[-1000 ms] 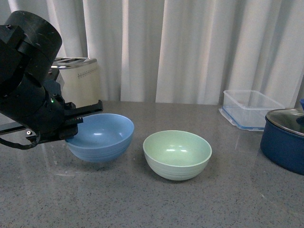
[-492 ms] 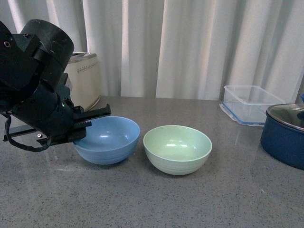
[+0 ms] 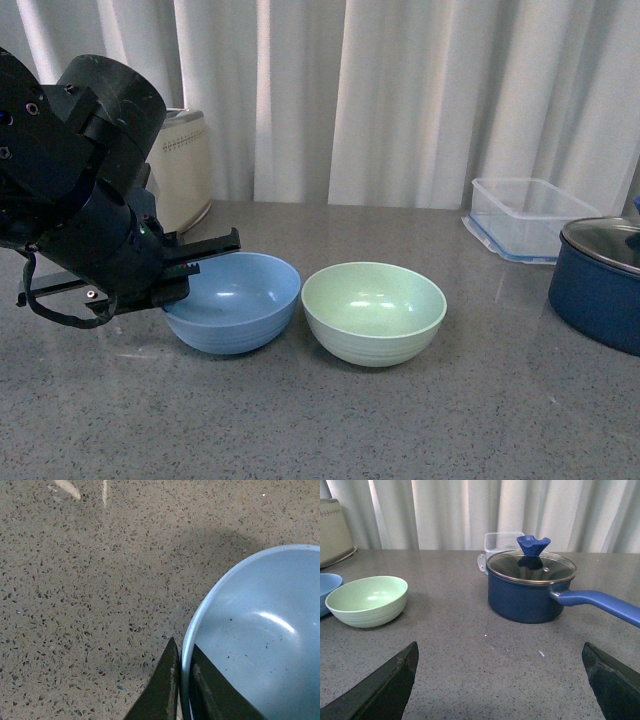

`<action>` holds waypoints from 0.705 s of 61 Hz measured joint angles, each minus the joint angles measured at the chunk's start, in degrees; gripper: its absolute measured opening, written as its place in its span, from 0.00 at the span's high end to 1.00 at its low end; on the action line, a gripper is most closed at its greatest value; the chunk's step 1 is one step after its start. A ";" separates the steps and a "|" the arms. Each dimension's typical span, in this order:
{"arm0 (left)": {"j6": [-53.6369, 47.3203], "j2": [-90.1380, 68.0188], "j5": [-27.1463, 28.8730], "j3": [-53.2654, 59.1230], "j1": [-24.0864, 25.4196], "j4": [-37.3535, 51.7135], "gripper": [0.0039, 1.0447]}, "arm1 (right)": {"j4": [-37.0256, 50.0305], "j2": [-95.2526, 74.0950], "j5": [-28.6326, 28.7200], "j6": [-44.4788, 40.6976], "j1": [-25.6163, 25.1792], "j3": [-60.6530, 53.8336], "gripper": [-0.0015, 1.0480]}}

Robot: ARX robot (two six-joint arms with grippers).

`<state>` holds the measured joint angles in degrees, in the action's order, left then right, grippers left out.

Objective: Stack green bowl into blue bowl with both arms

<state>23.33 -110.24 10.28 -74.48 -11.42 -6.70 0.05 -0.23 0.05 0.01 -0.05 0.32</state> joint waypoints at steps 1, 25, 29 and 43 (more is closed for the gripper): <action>0.00 0.00 0.00 0.00 0.00 0.00 0.83 | 0.00 0.00 0.00 0.00 0.00 0.00 0.10; -2.01 9.62 0.48 5.81 0.70 3.72 0.16 | 0.00 0.00 0.00 0.00 0.00 0.00 0.10; -3.74 14.03 1.62 8.98 0.83 5.51 0.06 | 0.00 0.00 0.00 0.00 0.00 0.00 0.10; -12.76 31.21 6.86 24.04 0.37 9.81 0.06 | 0.00 0.00 0.00 0.00 0.00 0.00 0.10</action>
<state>10.57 -79.02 17.15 -50.43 -11.05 3.11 0.05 -0.23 0.05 0.01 -0.05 0.32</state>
